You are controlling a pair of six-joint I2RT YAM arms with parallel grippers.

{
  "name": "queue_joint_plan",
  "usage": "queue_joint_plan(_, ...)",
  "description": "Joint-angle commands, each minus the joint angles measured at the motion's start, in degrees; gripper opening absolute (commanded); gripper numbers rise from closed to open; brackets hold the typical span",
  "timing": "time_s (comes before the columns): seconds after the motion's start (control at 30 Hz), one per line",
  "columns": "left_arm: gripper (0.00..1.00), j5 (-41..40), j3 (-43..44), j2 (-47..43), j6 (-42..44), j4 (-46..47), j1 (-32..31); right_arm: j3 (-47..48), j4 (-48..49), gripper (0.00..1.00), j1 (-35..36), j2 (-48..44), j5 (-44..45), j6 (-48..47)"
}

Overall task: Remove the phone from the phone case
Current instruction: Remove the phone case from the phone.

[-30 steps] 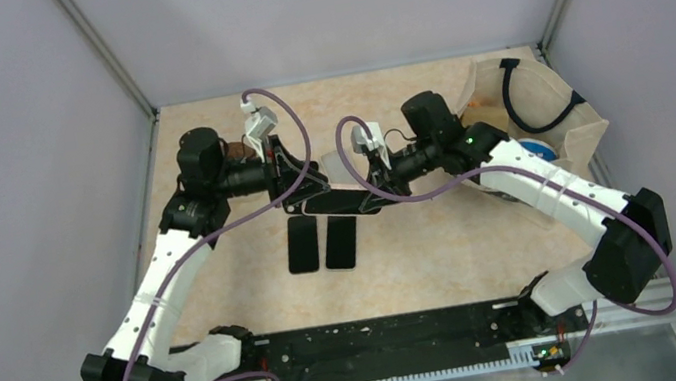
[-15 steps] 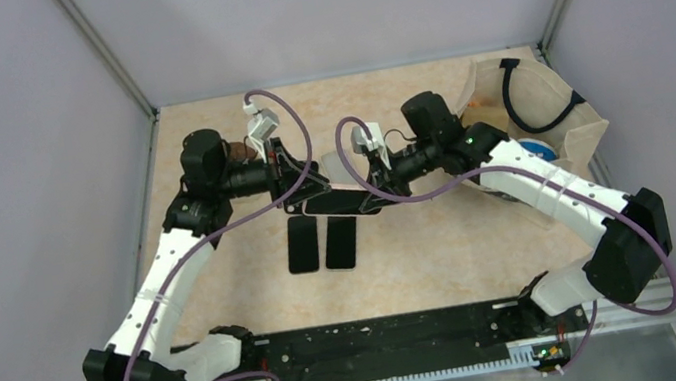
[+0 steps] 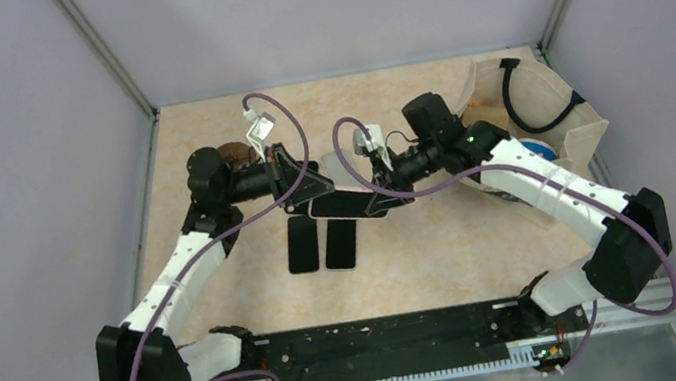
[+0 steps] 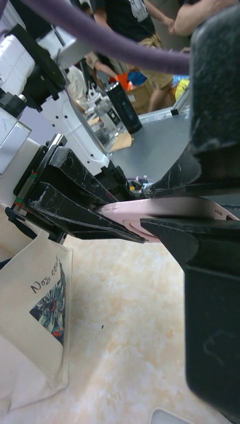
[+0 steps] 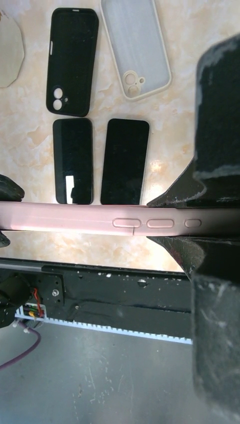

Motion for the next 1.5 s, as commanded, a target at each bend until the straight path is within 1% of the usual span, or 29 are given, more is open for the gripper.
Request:
queue_joint_plan(0.0,0.00,0.12,-3.29,4.19,-21.55,18.63,-0.15,6.25,5.69,0.00,0.69,-2.40,0.48,-6.37)
queue_joint_plan(0.17,0.00,0.06,-4.51,8.14,-30.69,26.21,-0.49,7.29,2.93,0.00,1.50,-1.84,0.97,-11.36)
queue_joint_plan(0.33,0.00,-0.93,-5.39,11.29,-34.80,28.94,-0.85,8.91,0.84,0.00,1.95,-1.08,2.25,-14.03)
queue_joint_plan(0.7,0.00,-4.18,-7.13,16.52,-38.01,28.69,-1.13,10.83,-2.84,0.00,2.96,-0.55,6.05,-17.45)
queue_joint_plan(0.9,0.00,-4.84,-7.27,18.85,-38.87,28.52,-1.26,11.76,-4.40,0.00,3.22,-0.63,4.89,-18.69)
queue_joint_plan(1.1,0.00,-5.79,-6.66,19.36,-36.38,23.16,-1.48,13.29,-6.07,0.00,3.94,-0.43,4.98,-19.67)
queue_joint_plan(1.47,0.00,-9.96,-2.80,18.92,-21.95,-0.34,-1.55,15.11,-7.66,0.00,4.45,-0.52,4.54,-20.97)
